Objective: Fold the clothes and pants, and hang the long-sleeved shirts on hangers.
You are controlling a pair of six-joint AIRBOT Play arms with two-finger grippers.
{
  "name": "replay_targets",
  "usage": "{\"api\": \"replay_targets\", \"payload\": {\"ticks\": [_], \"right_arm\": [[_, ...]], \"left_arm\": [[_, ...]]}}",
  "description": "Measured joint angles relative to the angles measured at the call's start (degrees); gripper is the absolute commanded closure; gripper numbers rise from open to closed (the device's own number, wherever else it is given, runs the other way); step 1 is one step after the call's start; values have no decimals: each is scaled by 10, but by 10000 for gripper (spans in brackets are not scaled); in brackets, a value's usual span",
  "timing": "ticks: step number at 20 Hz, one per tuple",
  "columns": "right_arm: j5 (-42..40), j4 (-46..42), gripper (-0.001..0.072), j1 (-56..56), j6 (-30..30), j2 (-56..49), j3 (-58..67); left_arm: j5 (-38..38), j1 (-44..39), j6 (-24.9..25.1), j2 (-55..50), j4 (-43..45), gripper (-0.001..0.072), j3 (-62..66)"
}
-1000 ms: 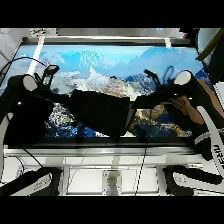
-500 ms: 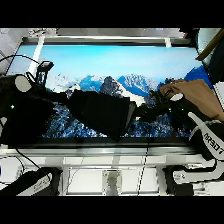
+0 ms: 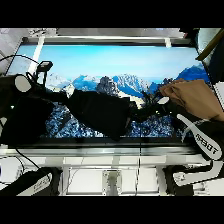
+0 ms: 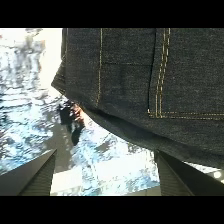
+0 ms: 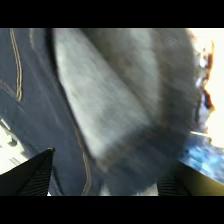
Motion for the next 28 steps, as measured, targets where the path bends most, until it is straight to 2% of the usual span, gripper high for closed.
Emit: {"api": "replay_targets", "payload": {"ticks": [2, 3, 7, 8, 13, 18, 24, 28], "right_arm": [[-22, 6, 44, 25, 19, -3, 0], [-35, 7, 87, 39, 28, -5, 1], [-78, 23, 637, 80, 50, -9, 0], [-84, 40, 699, 86, 51, -8, 1], [-96, 77, 699, 95, 57, -8, 50], [-104, 71, 700, 47, 57, -6, 184], [-94, 26, 700, -131, 60, 3, 351], [-37, -21, 700, -287, 77, 36, 413]], "left_arm": [[0, 0, 0, 0, 0, 17, 0], [0, 0, 0, 0, 0, 17, 0], [0, 0, 0, 0, 0, 17, 0], [0, 0, 0, 0, 0, 17, 0], [0, 0, 0, 0, 0, 17, 0], [0, 0, -3, 0, -4, 17, 0], [0, 0, -4, 0, -6, 17, 0], [0, 0, -4, 0, -7, 18, 0]]}}
